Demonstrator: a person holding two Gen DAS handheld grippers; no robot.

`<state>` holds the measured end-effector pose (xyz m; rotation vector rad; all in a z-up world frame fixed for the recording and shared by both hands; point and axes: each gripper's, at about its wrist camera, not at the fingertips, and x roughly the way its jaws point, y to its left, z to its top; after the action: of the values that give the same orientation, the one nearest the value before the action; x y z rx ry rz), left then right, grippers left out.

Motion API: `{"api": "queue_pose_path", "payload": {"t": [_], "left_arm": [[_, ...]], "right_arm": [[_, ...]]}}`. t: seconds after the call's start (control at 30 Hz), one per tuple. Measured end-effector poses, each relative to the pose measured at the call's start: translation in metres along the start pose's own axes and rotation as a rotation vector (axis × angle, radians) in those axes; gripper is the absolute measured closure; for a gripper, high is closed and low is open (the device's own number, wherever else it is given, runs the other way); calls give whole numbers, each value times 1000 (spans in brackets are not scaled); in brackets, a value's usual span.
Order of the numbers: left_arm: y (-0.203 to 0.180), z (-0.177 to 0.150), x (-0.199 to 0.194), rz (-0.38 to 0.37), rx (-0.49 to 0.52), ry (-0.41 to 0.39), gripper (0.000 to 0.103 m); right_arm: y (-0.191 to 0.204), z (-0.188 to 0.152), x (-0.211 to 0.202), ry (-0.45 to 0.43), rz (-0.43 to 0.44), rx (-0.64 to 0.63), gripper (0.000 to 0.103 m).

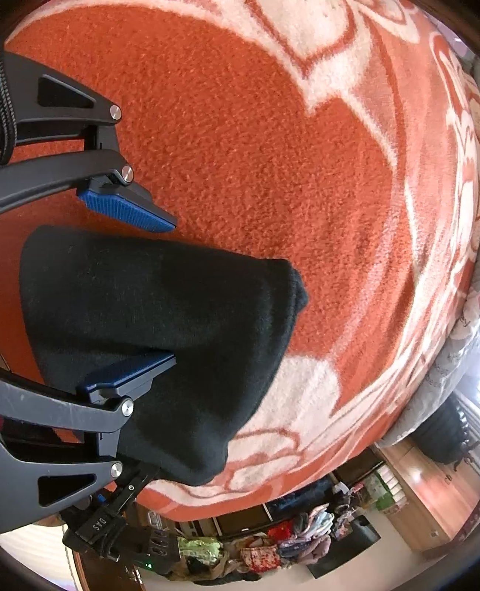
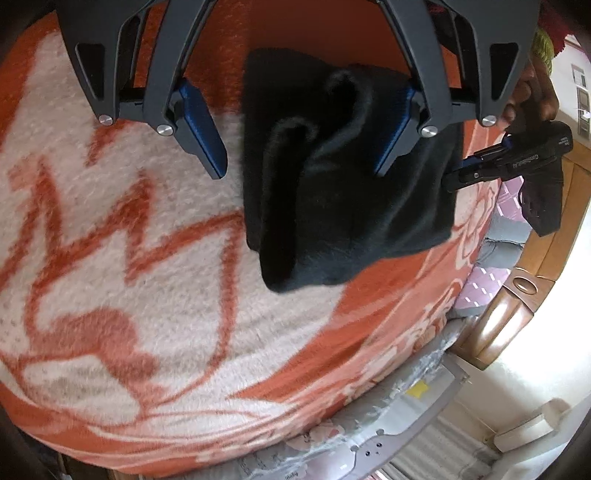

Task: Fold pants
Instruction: 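Grasp the bundle edge with the left gripper while the right gripper grasps beside it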

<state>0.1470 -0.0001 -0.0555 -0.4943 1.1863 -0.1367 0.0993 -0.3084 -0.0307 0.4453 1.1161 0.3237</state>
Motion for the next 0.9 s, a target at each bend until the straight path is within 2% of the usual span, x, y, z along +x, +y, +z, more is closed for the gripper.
{"api": "queue_pose_path", "payload": {"t": [0.1, 0.17, 0.2, 0.27, 0.4, 0.47, 0.63, 0.77, 0.9], "left_arm": [[4, 0, 7, -3, -6, 4, 34], [8, 0, 11, -8, -16, 10, 34], [9, 0, 13, -12, -21, 12, 35], [9, -1, 15, -37, -18, 13, 46], [2, -3, 12, -35, 9, 5, 51], [3, -2, 10, -49, 6, 2, 57], [-1, -3, -6, -73, 10, -27, 65], [-4, -1, -24, -104, 5, -65, 67], [-5, 10, -46, -104, 11, -116, 67]], "right_arm": [[-3, -3, 3, 2, 22, 12, 29], [-3, -3, 4, 6, 43, 9, 38], [-1, -3, 5, 8, 46, 8, 38], [-1, -5, 6, 9, 47, 11, 38], [-1, -6, 6, 9, 66, 16, 42], [0, -6, 4, 5, 72, 5, 48], [8, -3, -7, -21, 129, -7, 58], [19, 4, -16, -41, 149, -38, 59], [33, 17, -18, -52, 165, -72, 60]]}}
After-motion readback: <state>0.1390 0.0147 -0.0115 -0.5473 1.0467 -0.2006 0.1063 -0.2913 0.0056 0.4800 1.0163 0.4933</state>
